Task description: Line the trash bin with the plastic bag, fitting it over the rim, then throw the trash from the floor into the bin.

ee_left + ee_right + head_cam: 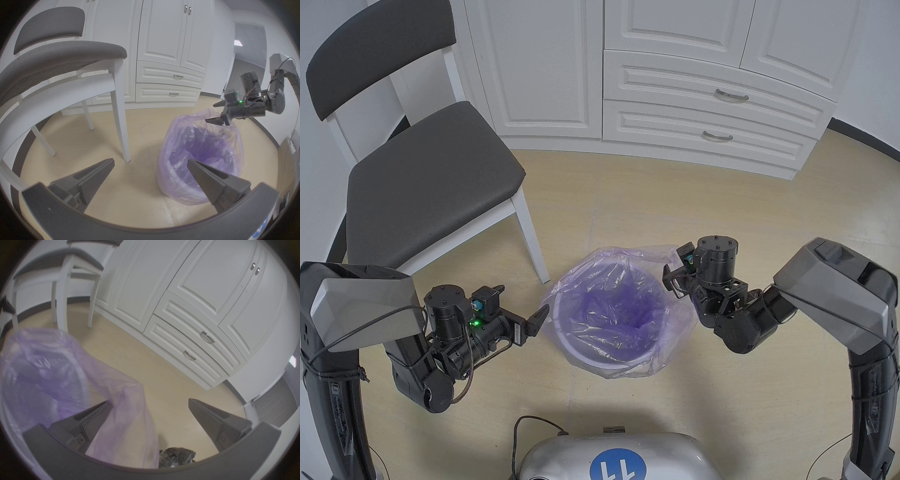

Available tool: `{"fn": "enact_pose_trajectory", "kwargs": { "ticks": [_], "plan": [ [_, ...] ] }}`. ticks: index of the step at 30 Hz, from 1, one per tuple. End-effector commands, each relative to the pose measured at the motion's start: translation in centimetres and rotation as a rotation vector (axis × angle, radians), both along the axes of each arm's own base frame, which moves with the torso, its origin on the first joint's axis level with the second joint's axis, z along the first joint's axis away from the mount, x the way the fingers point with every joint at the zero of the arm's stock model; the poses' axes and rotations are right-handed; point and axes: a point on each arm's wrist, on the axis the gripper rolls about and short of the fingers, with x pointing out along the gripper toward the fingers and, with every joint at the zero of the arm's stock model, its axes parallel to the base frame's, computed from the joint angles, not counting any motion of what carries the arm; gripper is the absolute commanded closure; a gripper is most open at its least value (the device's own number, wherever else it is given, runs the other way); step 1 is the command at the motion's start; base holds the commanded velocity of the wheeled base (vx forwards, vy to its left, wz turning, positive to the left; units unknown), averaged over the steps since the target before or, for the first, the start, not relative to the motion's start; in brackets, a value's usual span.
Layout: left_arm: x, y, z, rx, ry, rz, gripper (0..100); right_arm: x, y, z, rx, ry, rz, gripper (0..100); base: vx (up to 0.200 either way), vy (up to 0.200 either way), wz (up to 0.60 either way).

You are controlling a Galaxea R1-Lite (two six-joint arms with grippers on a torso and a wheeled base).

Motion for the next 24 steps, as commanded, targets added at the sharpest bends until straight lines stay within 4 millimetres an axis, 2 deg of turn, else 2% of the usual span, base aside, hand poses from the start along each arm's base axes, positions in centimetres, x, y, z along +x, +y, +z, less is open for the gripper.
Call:
{"fn": "enact_pose_trajectory", "kwargs": {
  "ticks": [1,4,10,13,18,21,24],
  "plan": [
    [-0.7,-1.3,2.1,-0.073,-0.031,-0.034,0,-3.1,-0.8,4.3,0.14,-0.035,0.048,0,0.0,0.0,0.0],
    [-0.7,-2.2,3.1,-0.11,-0.049,-0.058,0,-3.5,-1.3,4.6,0.251,-0.023,0.063,0,0.0,0.0,0.0],
    [0.4,-3.7,4.0,-0.11,-0.043,-0.082,0,-5.0,-1.9,4.9,0.423,0.079,0.062,0,0.0,0.0,0.0],
    [1.6,-4.6,5.5,-0.12,0.007,-0.086,0,-6.5,-1.4,5.3,0.565,0.198,0.068,0,0.0,0.0,0.0],
    [2.9,-5.5,8.9,-0.287,0.165,-0.002,0,-6.7,-0.7,5.4,0.709,0.3,0.021,0,0.0,0.0,0.0],
    [3.3,-5.3,9.1,-0.295,0.252,0.033,0,-6.3,-0.5,5.7,0.73,0.309,0.009,0,0.0,0.0,0.0],
    [3.4,-5.0,8.3,-0.268,0.303,0.057,0,-6.0,-0.2,4.5,0.708,0.337,-0.005,0,0.0,0.0,0.0]
  ]
}}
